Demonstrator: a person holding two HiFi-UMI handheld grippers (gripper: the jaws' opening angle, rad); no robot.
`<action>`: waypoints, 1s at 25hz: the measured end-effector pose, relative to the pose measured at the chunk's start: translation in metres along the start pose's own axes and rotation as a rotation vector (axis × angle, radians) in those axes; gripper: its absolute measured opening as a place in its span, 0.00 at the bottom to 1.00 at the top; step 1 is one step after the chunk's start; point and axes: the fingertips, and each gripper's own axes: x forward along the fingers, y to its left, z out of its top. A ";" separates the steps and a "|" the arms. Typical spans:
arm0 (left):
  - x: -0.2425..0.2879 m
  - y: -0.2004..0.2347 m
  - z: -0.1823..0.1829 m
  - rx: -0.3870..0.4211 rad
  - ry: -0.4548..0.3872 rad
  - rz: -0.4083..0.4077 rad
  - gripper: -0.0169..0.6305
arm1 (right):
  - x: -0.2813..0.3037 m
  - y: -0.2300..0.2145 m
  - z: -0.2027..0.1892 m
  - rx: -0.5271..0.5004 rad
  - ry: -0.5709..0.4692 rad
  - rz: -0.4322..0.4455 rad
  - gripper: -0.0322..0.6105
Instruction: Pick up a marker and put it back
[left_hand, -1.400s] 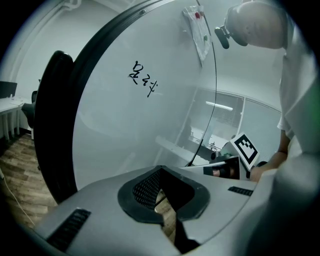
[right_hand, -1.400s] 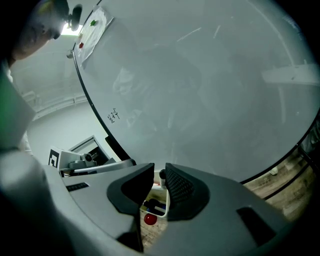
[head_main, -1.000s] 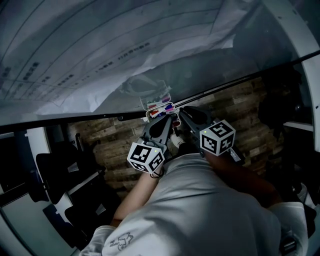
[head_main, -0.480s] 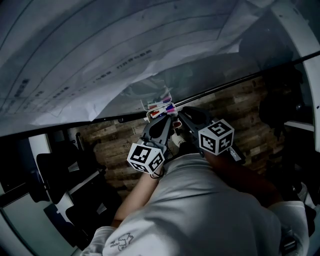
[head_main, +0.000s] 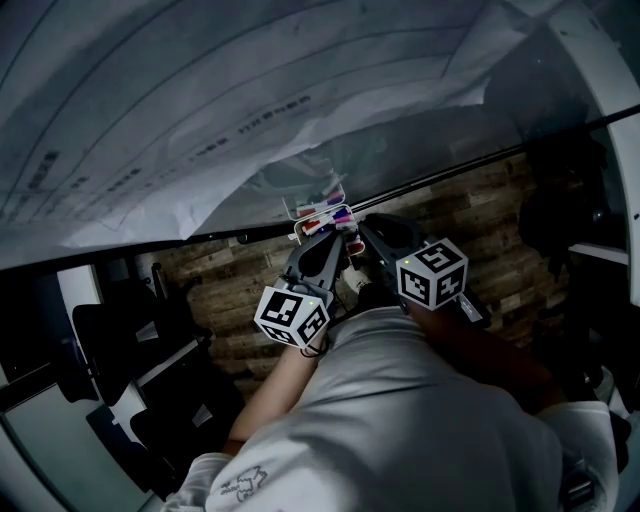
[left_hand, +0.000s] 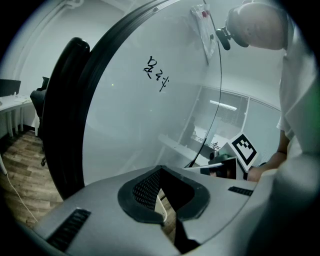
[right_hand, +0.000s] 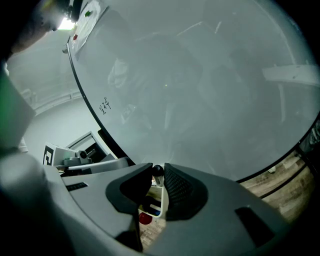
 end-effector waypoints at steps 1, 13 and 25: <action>0.000 0.000 0.000 0.000 0.000 0.001 0.03 | 0.000 0.000 0.000 -0.003 0.000 -0.001 0.17; -0.007 -0.005 0.003 0.009 -0.017 0.007 0.03 | -0.008 0.009 0.007 -0.025 -0.031 0.016 0.17; -0.025 -0.012 0.015 0.032 -0.069 0.034 0.03 | -0.017 0.027 0.018 -0.065 -0.067 0.054 0.17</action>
